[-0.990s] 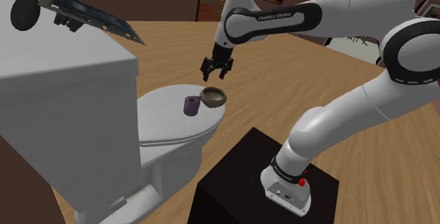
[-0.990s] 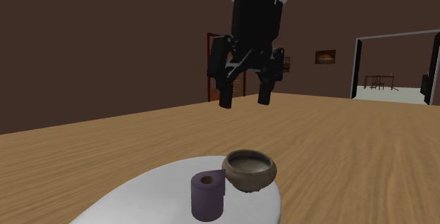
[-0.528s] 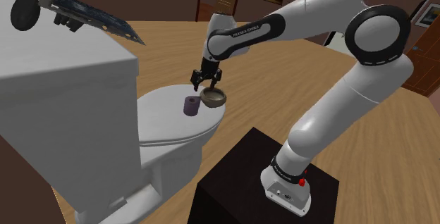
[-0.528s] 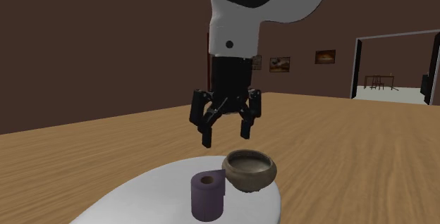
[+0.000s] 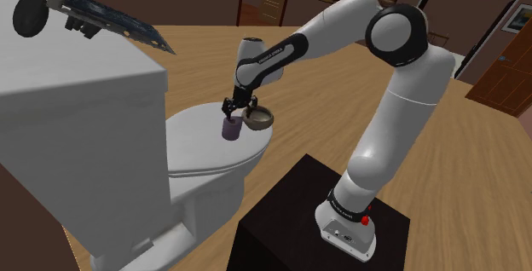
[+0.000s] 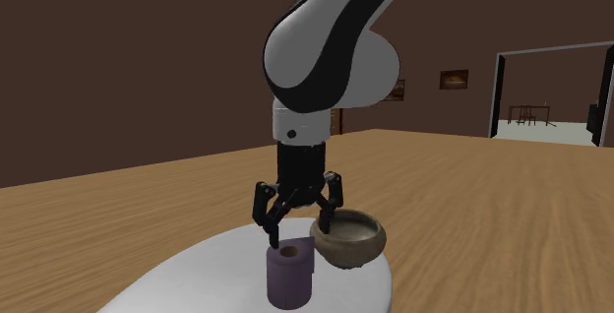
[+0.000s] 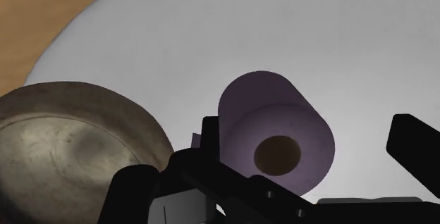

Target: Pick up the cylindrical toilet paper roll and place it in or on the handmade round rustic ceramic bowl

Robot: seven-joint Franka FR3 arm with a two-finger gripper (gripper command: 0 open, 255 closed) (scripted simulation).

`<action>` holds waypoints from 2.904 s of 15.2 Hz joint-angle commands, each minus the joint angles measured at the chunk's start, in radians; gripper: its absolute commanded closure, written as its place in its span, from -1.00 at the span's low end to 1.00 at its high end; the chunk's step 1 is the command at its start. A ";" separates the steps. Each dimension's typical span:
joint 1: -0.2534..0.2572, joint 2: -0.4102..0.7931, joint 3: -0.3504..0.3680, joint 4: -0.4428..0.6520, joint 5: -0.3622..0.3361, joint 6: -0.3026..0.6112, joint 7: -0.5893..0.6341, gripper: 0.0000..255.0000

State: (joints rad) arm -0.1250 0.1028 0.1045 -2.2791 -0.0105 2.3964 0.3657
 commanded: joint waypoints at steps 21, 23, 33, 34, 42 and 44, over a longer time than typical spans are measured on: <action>0.004 0.160 -0.012 0.031 -0.031 0.118 0.037 1.00; 0.004 0.160 -0.012 0.031 -0.031 0.118 0.037 1.00; 0.001 0.097 -0.008 0.041 -0.020 0.046 0.029 1.00; 0.001 0.087 -0.007 0.043 -0.018 0.033 0.027 1.00; -0.001 0.013 -0.004 0.070 -0.006 -0.067 0.019 1.00; -0.002 -0.004 -0.004 0.079 -0.003 -0.092 0.017 1.00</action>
State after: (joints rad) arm -0.1269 0.1096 0.1000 -2.2030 -0.0154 2.3175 0.3836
